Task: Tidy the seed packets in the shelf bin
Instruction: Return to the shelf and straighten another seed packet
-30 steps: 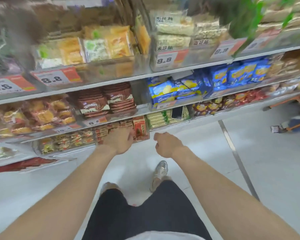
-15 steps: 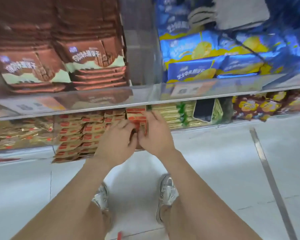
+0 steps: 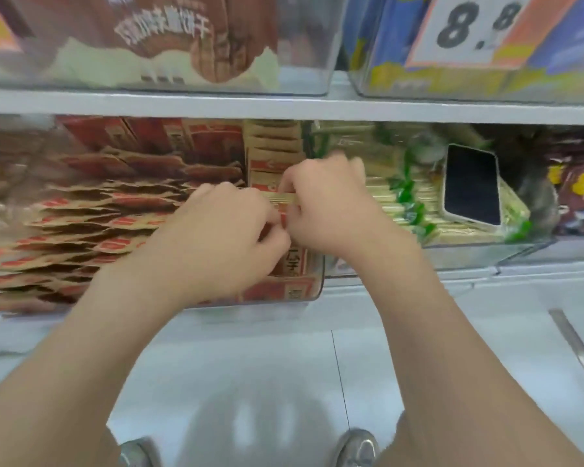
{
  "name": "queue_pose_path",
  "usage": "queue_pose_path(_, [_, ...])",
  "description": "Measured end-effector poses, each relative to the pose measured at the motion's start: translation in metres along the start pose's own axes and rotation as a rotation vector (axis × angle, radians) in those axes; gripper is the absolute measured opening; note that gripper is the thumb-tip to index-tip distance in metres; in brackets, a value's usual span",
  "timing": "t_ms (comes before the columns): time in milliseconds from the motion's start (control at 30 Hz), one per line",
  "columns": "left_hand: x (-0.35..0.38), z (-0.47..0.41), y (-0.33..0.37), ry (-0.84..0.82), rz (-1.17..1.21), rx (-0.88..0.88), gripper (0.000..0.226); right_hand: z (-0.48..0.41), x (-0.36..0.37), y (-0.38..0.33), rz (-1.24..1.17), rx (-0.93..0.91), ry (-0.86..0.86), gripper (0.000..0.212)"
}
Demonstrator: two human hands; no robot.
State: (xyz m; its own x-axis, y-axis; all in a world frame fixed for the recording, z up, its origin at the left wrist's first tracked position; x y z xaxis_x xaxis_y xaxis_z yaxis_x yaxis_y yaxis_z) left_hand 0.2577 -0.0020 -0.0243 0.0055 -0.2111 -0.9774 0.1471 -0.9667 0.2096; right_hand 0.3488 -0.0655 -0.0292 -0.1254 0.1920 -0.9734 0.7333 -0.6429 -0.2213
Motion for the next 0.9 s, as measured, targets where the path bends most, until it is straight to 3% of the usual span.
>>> queue_pose_path(167, [-0.004, 0.026, 0.003, 0.131, 0.045, -0.021, 0.036, 0.01, 0.003, 0.002, -0.116, -0.028, -0.001, 0.027])
queue_pose_path(300, [-0.007, 0.043, 0.016, 0.258, -0.067, -0.019, 0.039, 0.03, -0.003, 0.005, -0.361, -0.024, 0.14, 0.022])
queue_pose_path(533, [-0.011, 0.067, 0.036, 0.357, -0.094, 0.017, 0.048, 0.088, -0.047, 0.014, -0.807, 0.097, 0.637, 0.017])
queue_pose_path(667, [-0.012, 0.084, 0.035, 0.379, 0.02, 0.007, 0.037, 0.123, -0.077, 0.011, -0.927, 0.077, 0.897, 0.02])
queue_pose_path(767, [-0.023, 0.096, 0.031, 0.499, 0.154, -0.033, 0.025, 0.143, -0.104, -0.002, -0.9, -0.028, 1.039, 0.017])
queue_pose_path(900, [-0.056, 0.111, 0.049, 0.816, 0.412, 0.025, 0.013, 0.176, -0.128, -0.034, -0.627, -0.277, 1.199, 0.012])
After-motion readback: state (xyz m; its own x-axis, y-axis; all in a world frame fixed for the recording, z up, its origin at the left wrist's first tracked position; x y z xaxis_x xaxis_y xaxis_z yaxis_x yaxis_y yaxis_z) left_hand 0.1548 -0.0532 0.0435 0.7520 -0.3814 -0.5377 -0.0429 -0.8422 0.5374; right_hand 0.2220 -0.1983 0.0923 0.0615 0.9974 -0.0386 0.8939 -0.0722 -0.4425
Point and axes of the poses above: each hand's wrist, its own z-axis away from the middle knuckle, its own x-axis out of the palm, y = z × x, the point moved 8 cm from there along -z, towards the middle knuckle, and after that the axes turned 6 degrees about -z, right-handed, at the moved point
